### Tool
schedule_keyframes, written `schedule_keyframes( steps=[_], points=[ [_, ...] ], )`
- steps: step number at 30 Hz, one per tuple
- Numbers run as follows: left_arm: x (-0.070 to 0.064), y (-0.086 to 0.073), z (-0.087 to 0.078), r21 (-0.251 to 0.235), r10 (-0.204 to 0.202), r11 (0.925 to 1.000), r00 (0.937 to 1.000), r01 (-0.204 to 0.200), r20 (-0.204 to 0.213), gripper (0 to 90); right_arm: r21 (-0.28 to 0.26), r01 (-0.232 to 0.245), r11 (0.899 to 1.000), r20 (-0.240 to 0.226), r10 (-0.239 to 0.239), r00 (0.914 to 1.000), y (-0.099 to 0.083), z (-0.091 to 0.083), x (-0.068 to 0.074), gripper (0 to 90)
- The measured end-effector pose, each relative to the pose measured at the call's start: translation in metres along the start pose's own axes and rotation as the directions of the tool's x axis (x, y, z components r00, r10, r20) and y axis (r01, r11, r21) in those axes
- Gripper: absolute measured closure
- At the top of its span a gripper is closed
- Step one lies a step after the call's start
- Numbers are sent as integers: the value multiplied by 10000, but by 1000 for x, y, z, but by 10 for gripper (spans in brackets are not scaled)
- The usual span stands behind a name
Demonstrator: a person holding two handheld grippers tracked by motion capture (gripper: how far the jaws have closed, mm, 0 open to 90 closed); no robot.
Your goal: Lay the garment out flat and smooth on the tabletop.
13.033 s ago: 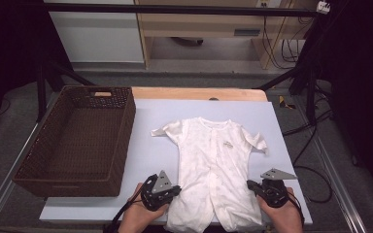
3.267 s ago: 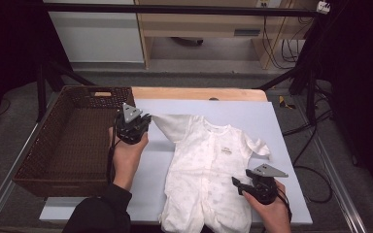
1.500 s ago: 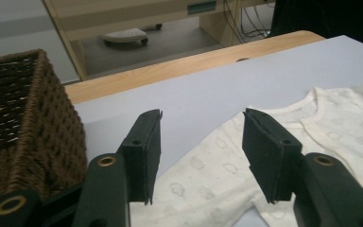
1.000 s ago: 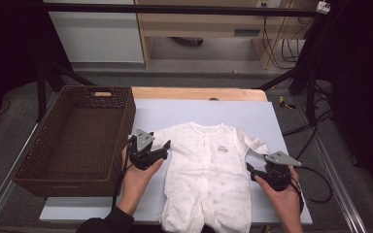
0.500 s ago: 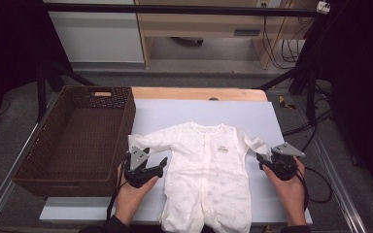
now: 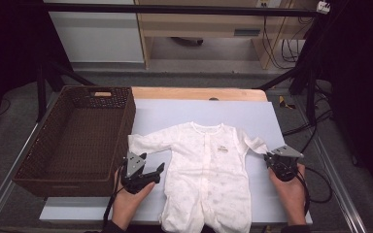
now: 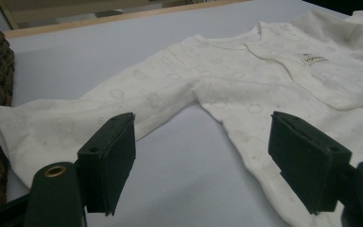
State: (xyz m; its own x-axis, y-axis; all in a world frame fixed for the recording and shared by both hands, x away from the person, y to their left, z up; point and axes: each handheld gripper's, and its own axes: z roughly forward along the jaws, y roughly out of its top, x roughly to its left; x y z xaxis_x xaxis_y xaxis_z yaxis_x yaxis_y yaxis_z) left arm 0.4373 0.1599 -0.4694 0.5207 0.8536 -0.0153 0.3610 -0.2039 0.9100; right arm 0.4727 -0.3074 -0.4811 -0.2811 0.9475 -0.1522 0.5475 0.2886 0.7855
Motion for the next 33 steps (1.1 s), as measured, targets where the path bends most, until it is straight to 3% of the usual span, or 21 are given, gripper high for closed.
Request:
schedule_keyframes(
  steps=[5, 9, 11, 16, 18, 22, 24, 29, 31, 33],
  points=[
    [1, 0, -1, -6, -63, 10000, 10000, 62, -22, 240, -47, 102, 9999, -232, -103, 9997, 2, -6, 4, 889],
    [1, -1, -1, 37, -77, 10000, 10000, 77, -21, 240, 5, 548, 9985, -618, -547, 9966, 7, -16, 22, 889],
    [2, -1, 0, 68, -84, 9999, 10000, 84, -7, 240, -13, 875, 9962, -1046, -872, 9907, 11, -24, 37, 889],
    [1, -1, 0, 117, -116, 9999, 9999, 116, 0, 241, -72, 1903, 9817, -1953, -1880, 9626, 25, -30, 74, 889],
    [2, -1, 0, 123, -119, 9999, 9999, 119, 1, 242, -154, 2249, 9743, -2450, -2217, 9438, 32, -27, 87, 889],
    [4, -1, -1, 113, -149, 9998, 9999, 149, -48, 241, -190, 2647, 9641, -3124, -2572, 9145, 49, -12, 111, 889],
    [5, -1, -1, 118, -139, 9998, 9999, 139, -66, 242, -92, 2594, 9657, -3447, -2466, 9057, 59, -3, 118, 889],
    [6, -1, -1, 133, -146, 9998, 9999, 146, -31, 242, 289, 2118, 9769, -4080, -1819, 8947, 80, 20, 131, 886],
    [5, -1, -1, 142, -110, 9998, 9999, 110, -14, 242, 458, 1894, 9808, -4124, -1542, 8978, 84, 28, 134, 869],
    [5, 0, -1, 150, -95, 9998, 10000, 95, 11, 242, 573, 1833, 9814, -4037, -1451, 9033, 85, 33, 135, 787]
  ],
)
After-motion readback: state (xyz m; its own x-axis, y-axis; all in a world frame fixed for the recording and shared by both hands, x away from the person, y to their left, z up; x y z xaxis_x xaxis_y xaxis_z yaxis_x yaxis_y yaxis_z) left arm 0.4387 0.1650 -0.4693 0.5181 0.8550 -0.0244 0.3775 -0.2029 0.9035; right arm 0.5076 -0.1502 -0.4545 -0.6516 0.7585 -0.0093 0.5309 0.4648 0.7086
